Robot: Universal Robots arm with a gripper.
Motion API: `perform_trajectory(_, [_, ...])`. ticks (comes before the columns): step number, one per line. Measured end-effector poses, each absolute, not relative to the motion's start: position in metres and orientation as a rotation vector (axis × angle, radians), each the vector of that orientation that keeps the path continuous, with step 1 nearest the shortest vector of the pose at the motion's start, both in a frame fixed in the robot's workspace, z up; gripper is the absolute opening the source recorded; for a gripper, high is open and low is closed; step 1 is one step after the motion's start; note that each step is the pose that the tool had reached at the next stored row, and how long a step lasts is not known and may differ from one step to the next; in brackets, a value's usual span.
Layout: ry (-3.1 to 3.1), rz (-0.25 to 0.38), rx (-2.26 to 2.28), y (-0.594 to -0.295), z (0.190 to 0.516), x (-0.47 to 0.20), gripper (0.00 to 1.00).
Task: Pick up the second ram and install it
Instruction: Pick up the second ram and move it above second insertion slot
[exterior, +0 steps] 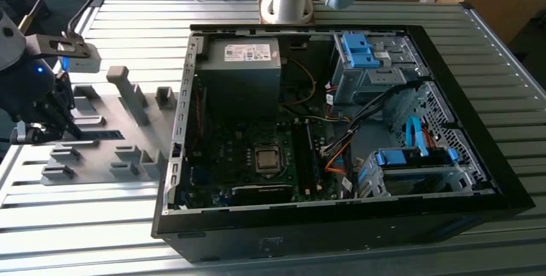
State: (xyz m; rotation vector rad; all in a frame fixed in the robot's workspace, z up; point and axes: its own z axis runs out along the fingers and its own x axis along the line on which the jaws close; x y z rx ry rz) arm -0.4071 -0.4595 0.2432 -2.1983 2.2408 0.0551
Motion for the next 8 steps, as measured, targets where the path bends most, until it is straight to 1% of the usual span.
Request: perform_trajectory(8, [2.241, 0.055, -2.198, -0.4596, 0.2481, -0.4071, 0.14])
